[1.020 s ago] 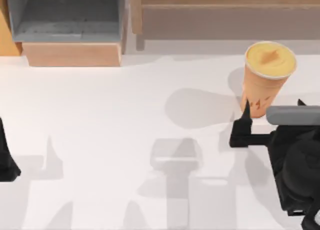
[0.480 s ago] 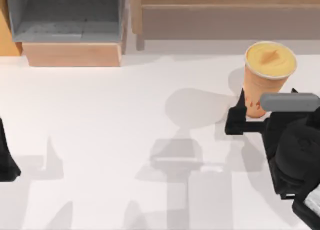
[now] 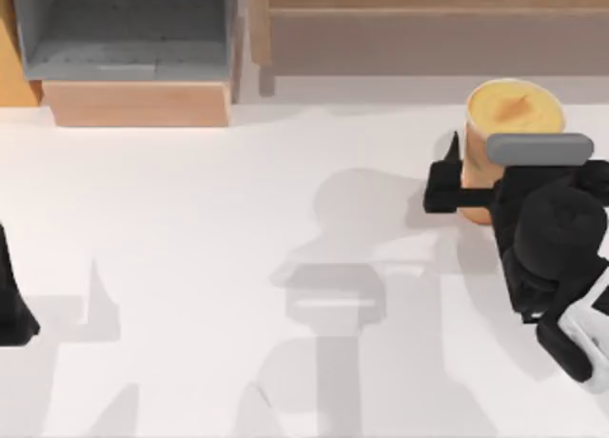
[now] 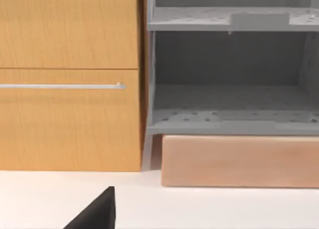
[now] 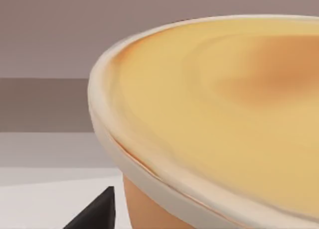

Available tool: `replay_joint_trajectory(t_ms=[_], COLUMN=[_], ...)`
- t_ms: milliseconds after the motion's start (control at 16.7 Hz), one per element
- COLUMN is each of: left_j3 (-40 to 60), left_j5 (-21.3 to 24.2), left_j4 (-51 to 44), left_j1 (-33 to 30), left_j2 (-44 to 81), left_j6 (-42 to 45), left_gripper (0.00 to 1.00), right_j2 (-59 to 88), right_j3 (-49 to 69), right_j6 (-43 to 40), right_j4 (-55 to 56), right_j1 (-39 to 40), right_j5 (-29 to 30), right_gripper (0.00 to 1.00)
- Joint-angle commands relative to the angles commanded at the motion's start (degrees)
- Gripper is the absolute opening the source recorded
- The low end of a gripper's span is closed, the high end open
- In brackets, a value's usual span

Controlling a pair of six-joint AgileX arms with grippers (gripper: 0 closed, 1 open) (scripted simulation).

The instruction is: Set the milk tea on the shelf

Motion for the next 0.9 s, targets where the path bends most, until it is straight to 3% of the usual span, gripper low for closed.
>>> replay_joint_trajectory(t_ms=[120,900], left_j3=[0.0,0.0], left_j5=[0.0,0.0], left_j4=[0.0,0.0], left_j1=[0.0,0.0], left_j2=[0.0,0.0], left_j6=[0.0,0.0], left_gripper=[1.0,1.0], right_j2=[0.0,0.0], right_j3=[0.0,0.0], right_j6=[0.0,0.0], right_j4=[0.0,0.0], right_j1=[0.0,0.0], right_j5=[0.0,0.0], right_gripper=[1.0,0.02])
